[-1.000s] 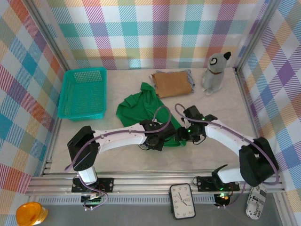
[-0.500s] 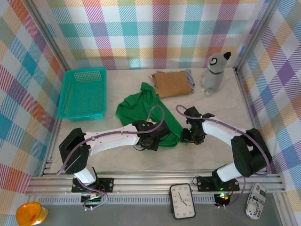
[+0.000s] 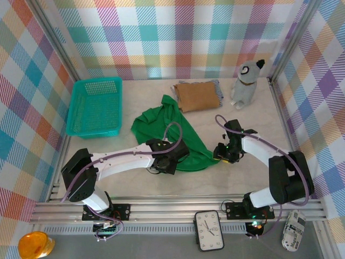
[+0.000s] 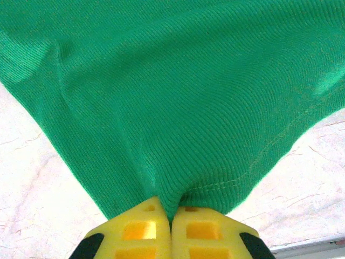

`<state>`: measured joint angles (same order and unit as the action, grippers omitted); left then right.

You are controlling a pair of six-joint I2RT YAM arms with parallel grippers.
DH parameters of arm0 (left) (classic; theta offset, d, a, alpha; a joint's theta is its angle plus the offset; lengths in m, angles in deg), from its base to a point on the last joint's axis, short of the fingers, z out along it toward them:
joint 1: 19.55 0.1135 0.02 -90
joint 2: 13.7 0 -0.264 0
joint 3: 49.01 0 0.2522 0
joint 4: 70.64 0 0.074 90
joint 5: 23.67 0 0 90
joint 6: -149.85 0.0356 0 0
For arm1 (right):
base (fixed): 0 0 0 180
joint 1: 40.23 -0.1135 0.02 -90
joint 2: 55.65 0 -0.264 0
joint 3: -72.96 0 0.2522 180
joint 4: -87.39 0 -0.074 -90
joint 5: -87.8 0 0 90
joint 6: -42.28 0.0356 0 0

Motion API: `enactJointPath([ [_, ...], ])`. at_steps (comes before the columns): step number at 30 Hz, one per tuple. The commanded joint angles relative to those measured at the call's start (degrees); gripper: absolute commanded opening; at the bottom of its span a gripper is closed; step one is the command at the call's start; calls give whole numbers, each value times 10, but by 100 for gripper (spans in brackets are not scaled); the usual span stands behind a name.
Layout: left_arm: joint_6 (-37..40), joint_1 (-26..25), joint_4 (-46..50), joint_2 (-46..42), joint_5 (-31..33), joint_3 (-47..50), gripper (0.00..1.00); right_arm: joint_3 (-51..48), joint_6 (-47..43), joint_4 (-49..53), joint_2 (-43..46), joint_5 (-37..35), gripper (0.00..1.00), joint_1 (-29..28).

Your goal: Fold and stack the tank tops

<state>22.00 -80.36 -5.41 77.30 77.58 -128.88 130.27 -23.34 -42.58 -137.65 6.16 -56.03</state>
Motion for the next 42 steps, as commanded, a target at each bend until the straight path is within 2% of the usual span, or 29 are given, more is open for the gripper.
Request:
enactJointPath([
  [1,8,6,10,13,-7,8,0,5,-41,6,-11,17,47,-4],
  [6,9,7,11,20,-5,7,0,41,-75,21,-59,3,52,-15],
  [9,10,8,14,21,-3,8,0,60,-80,22,-82,-2,51,-16],
  [12,15,9,22,19,4,1,0,68,-81,21,-92,-5,44,-17],
  [17,60,24,51,32,32,-47,0,87,-75,24,-93,0,16,-17],
  [20,110,48,61,58,40,-86,0,85,-75,33,-87,13,3,-17],
  [24,179,88,53,108,24,-135,2,80,-67,50,-52,34,0,-16],
  [29,258,127,54,214,50,-236,6,68,-39,55,-21,99,0,-17],
  [32,278,145,38,275,43,-300,11,58,-20,47,-10,127,0,-16],
  [36,289,151,69,351,47,-405,30,45,1,25,-8,153,0,-3],
  [38,289,152,95,364,85,-443,40,33,13,13,-3,168,0,12],
  [40,288,159,112,360,127,-461,45,24,16,17,6,173,0,23],
  [42,288,177,116,354,132,-464,46,18,19,19,16,182,0,33],
])
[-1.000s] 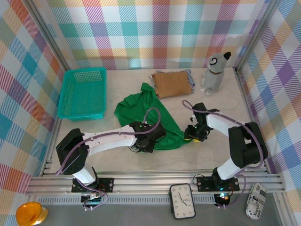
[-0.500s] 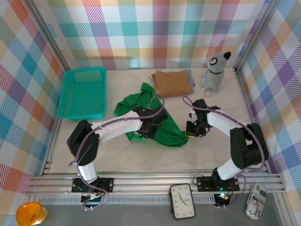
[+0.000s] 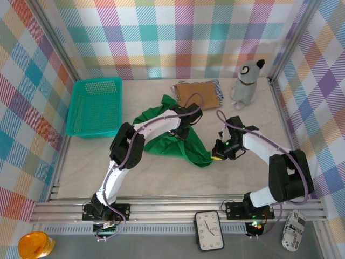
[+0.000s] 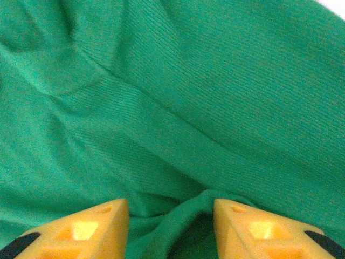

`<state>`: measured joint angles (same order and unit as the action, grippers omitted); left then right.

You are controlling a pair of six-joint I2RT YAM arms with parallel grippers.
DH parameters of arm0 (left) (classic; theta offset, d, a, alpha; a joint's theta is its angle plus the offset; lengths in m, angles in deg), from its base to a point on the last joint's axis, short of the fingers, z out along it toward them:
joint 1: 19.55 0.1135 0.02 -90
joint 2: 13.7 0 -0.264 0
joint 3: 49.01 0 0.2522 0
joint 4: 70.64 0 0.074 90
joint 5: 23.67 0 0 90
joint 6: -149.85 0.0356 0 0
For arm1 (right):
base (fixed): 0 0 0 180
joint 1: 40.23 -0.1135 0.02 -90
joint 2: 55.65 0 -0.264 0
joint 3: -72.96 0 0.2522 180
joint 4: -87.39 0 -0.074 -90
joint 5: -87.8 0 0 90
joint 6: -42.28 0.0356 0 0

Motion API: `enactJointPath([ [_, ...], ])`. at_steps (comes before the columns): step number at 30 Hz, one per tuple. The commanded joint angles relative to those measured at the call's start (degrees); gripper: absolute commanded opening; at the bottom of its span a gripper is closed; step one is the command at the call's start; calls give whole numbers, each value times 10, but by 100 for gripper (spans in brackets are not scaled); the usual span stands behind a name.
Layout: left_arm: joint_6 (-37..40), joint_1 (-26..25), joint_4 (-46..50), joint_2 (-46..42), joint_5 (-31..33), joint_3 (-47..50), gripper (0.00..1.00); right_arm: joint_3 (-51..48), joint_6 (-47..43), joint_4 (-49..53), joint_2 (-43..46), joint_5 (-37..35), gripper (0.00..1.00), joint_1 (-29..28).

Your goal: Fold and stack the tank tops

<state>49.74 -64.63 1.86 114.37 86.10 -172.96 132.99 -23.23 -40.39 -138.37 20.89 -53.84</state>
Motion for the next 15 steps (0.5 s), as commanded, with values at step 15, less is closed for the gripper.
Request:
enactJointPath([
  [15,-84,42,-29,-213,-67,151,54,-8,15,-12,21,29,0,39],
])
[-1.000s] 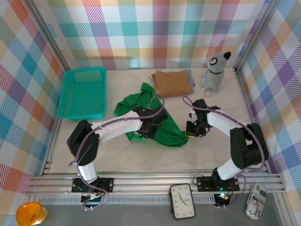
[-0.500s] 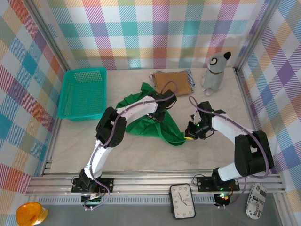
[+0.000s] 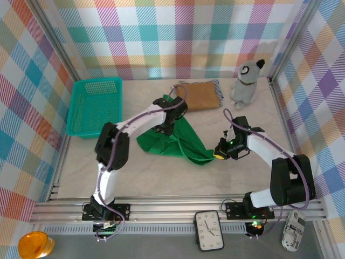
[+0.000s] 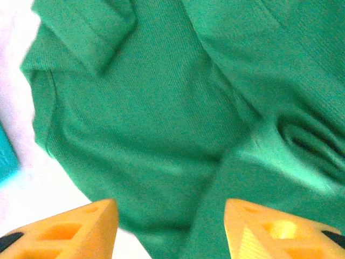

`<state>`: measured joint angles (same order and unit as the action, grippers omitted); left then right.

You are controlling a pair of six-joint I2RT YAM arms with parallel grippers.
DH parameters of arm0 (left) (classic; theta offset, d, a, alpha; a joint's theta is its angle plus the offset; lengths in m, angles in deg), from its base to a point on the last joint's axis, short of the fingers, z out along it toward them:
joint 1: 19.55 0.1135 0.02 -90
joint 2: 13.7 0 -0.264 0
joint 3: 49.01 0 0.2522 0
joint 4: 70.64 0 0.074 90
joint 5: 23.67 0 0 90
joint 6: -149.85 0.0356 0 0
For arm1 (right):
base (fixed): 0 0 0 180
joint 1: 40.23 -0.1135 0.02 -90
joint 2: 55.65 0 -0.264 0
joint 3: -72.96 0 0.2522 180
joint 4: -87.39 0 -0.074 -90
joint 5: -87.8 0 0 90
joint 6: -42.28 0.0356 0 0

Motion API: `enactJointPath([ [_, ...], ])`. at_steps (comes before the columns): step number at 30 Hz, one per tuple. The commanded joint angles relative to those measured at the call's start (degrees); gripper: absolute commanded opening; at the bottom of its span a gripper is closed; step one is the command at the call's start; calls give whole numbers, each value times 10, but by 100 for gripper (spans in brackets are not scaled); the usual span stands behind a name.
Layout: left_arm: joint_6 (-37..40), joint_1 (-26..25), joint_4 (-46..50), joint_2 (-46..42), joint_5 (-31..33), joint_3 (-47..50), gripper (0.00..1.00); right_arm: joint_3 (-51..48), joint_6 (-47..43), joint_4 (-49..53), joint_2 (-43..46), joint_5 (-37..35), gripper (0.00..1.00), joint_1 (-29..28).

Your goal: Fold and stack the tank tops

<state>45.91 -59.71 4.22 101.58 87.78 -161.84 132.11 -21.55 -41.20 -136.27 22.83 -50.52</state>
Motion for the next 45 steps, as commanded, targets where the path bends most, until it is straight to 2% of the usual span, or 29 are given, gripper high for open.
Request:
enactJointPath([
  [1,-57,-14,-66,-99,-102,57,54,3,-2,-4,-1,8,0,7],
  [6,-73,-60,-99,-81,-137,91,49,18,-8,-7,1,7,0,17],
  [10,-73,-60,-110,-23,-126,77,36,23,-12,-6,1,10,0,25],
  [14,-56,-47,-101,23,-107,42,28,20,-14,-3,7,13,0,36],
  [19,-37,-36,-101,50,-101,23,28,18,-20,-2,8,17,0,49],
  [23,-29,-34,-120,59,-123,14,36,17,-20,-5,6,20,0,49],
  [29,-20,-32,-117,90,-134,-14,40,14,-21,-8,3,25,0,52],
  [36,-16,-23,-88,116,-107,-32,37,10,-25,-9,4,28,0,56],
  [40,-6,-17,-80,115,-97,-28,29,5,-21,-16,0,35,0,57],
  [45,-3,-15,-71,98,-106,-35,7,11,-21,-16,-1,35,0,57],
])
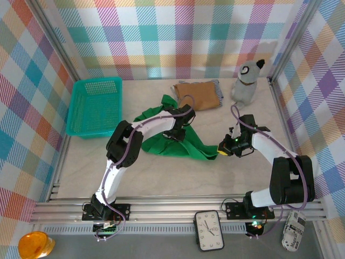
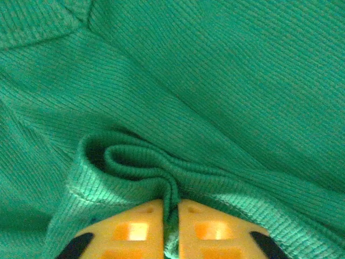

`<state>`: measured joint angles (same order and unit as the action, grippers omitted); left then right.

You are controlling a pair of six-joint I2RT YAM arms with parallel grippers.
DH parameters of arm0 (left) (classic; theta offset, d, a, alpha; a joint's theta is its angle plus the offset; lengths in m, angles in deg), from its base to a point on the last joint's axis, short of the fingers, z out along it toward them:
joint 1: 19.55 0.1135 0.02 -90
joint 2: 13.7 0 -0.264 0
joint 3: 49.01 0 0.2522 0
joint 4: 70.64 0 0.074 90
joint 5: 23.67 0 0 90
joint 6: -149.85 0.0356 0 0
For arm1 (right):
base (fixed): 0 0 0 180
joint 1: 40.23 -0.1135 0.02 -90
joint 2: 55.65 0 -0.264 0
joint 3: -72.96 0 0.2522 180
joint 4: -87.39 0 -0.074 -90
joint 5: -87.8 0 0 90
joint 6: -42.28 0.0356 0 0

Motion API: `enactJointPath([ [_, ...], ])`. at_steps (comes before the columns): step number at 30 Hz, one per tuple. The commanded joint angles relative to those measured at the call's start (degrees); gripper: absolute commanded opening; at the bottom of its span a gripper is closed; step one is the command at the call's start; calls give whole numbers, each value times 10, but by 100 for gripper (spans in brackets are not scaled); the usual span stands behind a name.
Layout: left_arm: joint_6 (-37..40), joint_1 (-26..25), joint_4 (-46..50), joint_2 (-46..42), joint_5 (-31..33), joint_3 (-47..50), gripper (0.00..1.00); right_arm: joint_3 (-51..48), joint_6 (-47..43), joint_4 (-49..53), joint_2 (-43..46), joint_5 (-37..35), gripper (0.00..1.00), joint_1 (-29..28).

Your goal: Fold and stack the tank tops

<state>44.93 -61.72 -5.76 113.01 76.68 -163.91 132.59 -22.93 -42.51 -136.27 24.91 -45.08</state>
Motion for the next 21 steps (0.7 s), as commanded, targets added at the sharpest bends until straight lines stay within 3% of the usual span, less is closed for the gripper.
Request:
enactJointPath([
  [1,7,6,31,-26,3,-16,2,7,-7,-5,-2,14,0,4],
  [7,10,4,89,-90,-13,-44,0,33,-17,-1,8,-1,0,5],
  [12,10,5,172,-210,-9,-67,0,107,-41,26,45,-30,0,17],
  [16,24,5,274,-302,45,-137,0,200,-64,29,82,-48,0,39],
  [21,36,5,368,-370,114,-299,0,339,-88,28,99,-62,0,59],
])
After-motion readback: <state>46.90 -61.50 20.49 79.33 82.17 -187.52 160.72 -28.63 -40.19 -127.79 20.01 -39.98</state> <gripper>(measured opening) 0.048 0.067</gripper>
